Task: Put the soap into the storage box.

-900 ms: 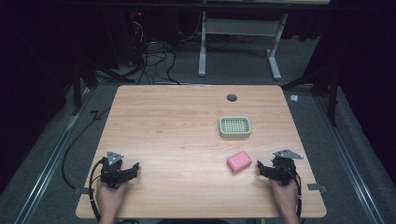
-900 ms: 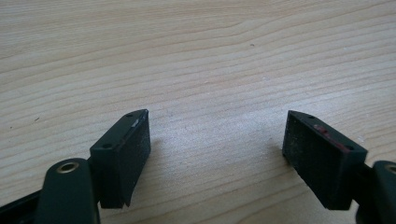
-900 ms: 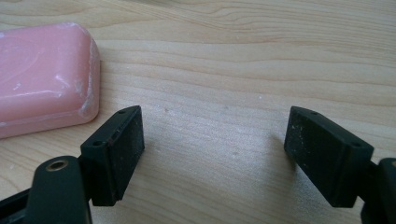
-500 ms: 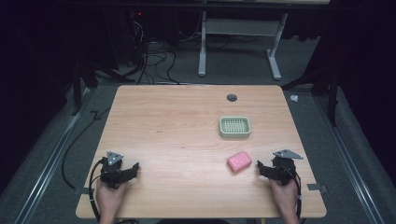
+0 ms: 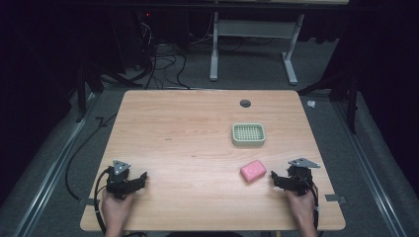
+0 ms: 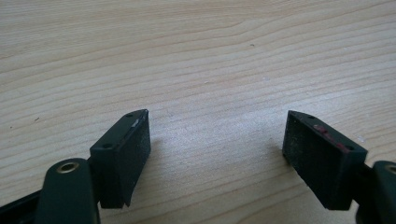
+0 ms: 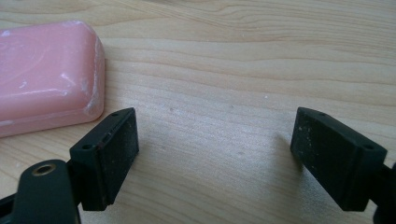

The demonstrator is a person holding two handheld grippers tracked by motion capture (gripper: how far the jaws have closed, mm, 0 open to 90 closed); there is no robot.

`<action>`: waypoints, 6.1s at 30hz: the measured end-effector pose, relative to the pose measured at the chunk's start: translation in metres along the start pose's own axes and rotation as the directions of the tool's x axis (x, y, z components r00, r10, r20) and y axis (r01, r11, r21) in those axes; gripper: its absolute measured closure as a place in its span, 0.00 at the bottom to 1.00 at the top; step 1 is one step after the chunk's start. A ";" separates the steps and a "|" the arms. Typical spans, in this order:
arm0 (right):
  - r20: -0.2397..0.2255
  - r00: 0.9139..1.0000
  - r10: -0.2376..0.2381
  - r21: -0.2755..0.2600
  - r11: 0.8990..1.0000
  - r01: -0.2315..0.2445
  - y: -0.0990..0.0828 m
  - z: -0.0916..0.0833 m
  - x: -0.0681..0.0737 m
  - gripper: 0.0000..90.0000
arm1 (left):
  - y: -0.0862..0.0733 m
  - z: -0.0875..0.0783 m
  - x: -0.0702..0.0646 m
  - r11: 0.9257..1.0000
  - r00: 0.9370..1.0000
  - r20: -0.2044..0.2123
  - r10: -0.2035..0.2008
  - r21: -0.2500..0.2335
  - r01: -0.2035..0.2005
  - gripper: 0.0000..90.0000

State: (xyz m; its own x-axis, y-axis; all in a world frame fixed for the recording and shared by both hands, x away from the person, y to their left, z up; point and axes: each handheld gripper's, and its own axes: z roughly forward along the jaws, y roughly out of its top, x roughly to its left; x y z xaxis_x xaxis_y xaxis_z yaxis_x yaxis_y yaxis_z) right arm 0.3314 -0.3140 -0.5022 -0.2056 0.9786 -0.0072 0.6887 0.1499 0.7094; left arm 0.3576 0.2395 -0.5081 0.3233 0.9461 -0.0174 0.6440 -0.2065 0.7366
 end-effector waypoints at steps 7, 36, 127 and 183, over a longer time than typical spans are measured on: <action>-0.011 1.000 0.026 -0.008 1.000 -0.026 0.001 -0.006 -0.003 0.17 | 0.000 0.000 0.000 1.000 1.000 0.000 0.000 0.000 0.000 0.26; -0.124 0.992 -0.031 -0.100 0.995 0.019 0.013 -0.030 0.026 0.18 | 0.000 0.000 0.000 1.000 1.000 0.000 0.000 0.000 0.000 0.26; -0.138 0.978 -0.156 0.036 0.986 0.162 0.026 0.023 0.082 0.15 | 0.000 0.000 0.000 1.000 1.000 0.001 -0.001 -0.002 0.001 0.26; -0.168 0.982 -0.083 -0.057 0.996 0.075 0.053 -0.004 0.069 0.15 | 0.000 0.000 0.000 1.000 1.000 0.002 -0.002 -0.002 0.002 0.26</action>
State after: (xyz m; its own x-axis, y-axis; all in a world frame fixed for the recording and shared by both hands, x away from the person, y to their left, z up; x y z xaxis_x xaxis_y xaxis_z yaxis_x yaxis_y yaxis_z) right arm 0.3512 -0.2390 -0.4621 -0.3762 0.9250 0.0523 0.6309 0.2144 0.7457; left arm 0.3577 0.2396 -0.5082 0.3235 0.9460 -0.0196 0.6434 -0.2047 0.7377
